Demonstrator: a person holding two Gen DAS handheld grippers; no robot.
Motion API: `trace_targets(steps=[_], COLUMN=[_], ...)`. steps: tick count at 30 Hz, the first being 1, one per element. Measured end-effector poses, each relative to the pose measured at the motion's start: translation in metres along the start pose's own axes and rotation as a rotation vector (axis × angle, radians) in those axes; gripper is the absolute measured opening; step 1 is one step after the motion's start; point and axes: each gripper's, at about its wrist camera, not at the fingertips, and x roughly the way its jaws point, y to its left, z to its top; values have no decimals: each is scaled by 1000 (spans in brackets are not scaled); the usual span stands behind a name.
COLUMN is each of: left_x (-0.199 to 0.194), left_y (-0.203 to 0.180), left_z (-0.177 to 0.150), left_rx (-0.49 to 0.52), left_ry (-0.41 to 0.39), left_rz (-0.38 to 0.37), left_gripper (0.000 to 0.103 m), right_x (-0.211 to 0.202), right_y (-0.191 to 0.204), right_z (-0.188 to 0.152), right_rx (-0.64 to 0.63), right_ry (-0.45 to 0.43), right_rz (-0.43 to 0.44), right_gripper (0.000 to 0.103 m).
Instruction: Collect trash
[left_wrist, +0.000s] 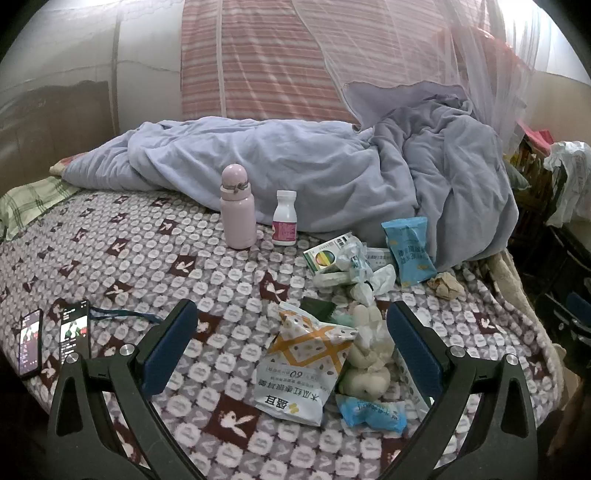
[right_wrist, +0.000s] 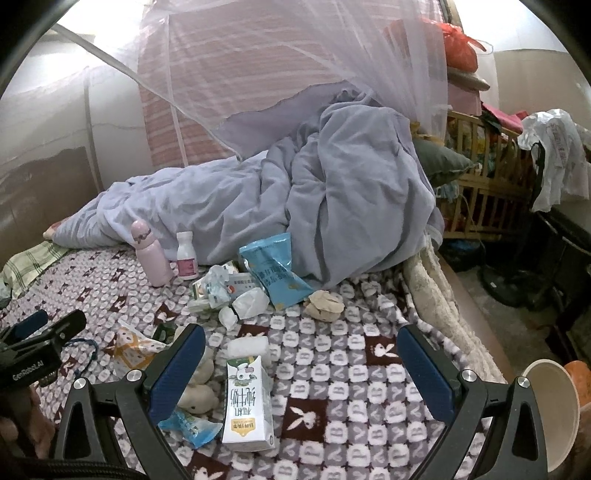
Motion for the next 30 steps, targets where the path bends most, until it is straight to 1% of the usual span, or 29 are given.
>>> trace_targets(steps=[5,16,26,30], left_x=[0,6,4,3], left_y=[-1,3,11,22], left_z=[-1,0,0,0], left_rx=[-3,-21,-1,18], left_ry=[11,38,32,27], left_rz=[-6,-19,-15,-4], left_gripper=[102,102,102,102], right_x=[0,6,9,12], right_y=[3,3,2,-3], right_z=[0,-1,-2,-3], right_rx=[-29,-39,-36,-25], right_ry=[7,24,37,50], right_rz=[-15,-19,-14,-14], right_gripper=[103,103,103,103])
